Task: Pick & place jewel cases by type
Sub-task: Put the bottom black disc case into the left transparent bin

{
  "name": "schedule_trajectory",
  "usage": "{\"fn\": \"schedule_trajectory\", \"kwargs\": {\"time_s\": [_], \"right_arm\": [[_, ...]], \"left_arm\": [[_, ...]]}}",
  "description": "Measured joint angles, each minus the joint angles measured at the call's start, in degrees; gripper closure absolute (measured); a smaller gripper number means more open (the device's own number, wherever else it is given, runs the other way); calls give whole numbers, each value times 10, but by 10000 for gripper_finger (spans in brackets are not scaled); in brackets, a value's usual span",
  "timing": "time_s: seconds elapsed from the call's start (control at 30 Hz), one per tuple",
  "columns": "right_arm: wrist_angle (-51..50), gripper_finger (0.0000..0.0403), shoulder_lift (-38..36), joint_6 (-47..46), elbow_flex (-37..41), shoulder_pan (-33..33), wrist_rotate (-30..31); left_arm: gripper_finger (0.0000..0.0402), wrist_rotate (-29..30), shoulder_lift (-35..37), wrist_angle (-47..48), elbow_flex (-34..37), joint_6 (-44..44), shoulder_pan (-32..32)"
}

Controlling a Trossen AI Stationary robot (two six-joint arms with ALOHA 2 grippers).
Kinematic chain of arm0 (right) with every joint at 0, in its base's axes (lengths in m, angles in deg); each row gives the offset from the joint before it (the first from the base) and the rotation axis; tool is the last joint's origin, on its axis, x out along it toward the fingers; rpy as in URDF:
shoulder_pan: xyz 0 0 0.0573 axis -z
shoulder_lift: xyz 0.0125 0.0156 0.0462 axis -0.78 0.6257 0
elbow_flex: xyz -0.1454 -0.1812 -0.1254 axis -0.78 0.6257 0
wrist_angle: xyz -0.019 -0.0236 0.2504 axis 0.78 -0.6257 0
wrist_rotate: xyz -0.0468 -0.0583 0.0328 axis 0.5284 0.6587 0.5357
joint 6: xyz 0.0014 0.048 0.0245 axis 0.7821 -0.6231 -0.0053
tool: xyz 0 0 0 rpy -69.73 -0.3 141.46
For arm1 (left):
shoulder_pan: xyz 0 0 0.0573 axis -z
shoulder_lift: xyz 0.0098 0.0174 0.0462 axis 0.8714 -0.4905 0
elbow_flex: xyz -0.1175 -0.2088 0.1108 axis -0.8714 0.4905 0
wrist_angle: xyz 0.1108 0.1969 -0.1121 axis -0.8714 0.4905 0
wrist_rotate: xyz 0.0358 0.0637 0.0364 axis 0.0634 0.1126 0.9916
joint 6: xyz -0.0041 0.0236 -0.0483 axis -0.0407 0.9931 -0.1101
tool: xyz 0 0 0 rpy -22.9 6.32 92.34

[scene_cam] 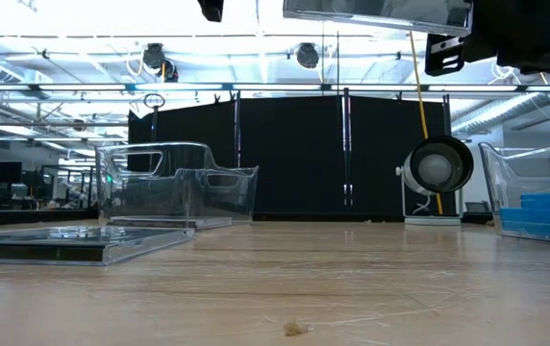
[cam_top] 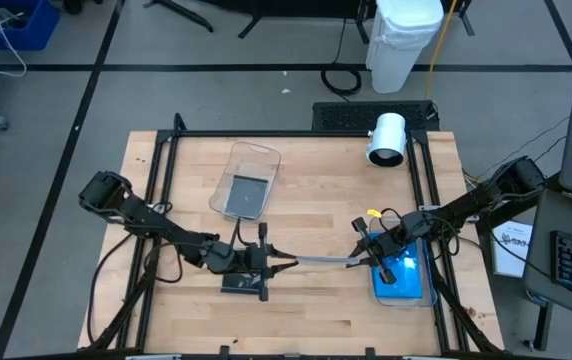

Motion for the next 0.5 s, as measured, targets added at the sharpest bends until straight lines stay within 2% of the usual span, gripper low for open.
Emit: {"fn": "schedule_trajectory", "kwargs": {"time_s": [0.03, 0.23, 0.5], "right_arm": [[0, 385, 0, 0, 0, 0, 0], [0, 383, 0, -3, 0, 0, 0], [0, 312, 0, -30, 0, 0, -2]], "left_arm": [[366, 0, 0, 0, 0, 2, 1], [365, 1, 0, 1, 0, 3, 2], [364, 14, 6, 23, 0, 18, 10]]}}
